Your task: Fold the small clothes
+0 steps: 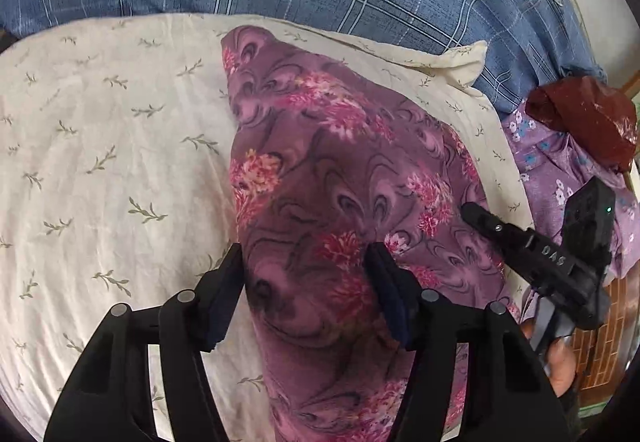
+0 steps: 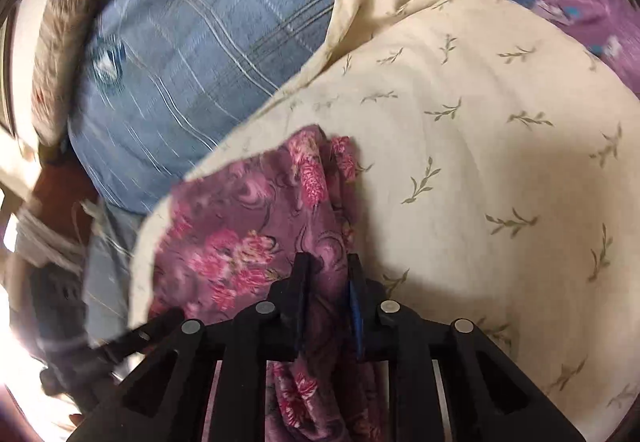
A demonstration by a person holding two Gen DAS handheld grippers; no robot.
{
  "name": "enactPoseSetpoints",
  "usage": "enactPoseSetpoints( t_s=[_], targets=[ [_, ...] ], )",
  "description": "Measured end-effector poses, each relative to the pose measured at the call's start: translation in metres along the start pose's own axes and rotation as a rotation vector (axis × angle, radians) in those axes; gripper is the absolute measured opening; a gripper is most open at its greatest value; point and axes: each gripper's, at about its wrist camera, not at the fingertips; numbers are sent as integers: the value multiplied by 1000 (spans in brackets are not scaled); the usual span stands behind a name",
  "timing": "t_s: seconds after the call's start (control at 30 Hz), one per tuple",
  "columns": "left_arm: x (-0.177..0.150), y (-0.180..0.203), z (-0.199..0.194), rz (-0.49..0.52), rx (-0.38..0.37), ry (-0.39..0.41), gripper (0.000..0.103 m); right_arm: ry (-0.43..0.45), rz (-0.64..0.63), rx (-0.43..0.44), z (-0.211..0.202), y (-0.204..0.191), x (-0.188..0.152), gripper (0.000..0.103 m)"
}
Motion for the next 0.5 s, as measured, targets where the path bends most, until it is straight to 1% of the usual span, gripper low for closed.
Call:
enactPoseSetpoints(
  t_s=[0.03,0.1,0.23,0.33,0.4,0.43,0.47,0.5],
  targets=[
    [0,1,-2,3,4,-2,61,3,-1,1,-4,-1,-1,22],
    [0,0,-5,2,3,-3,61,12,-15,-21,-12,-6,-3,22],
    [-3,1,-14,3,8,-1,61,25,-25,-31,-29,-9,-7,23],
    [-5,2,-22,3,4,-2,61,29,-10,-39,-37,-10,-7,34],
    [-5,-5,-30,-17,-41,-11,62,28,4,-49,-42,-6,-7,45],
    [-5,-11,-36,-41,-69,-5,68,26,15,-51,-44,-4,-8,53],
    [-4,-21,-41,-72,-92,2,73,29,20,-46,-46,-2,-9,58],
    [-3,-31,-46,-107,-106,6,77,33,23,-38,-48,-1,-9,58]
  ],
)
Point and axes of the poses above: each gripper's, at about its wrist camera, not at the fingertips, and z roughly the way its jaws point, y to its right, x to its top, and after that the axes turned 7 degrees about z, right-handed
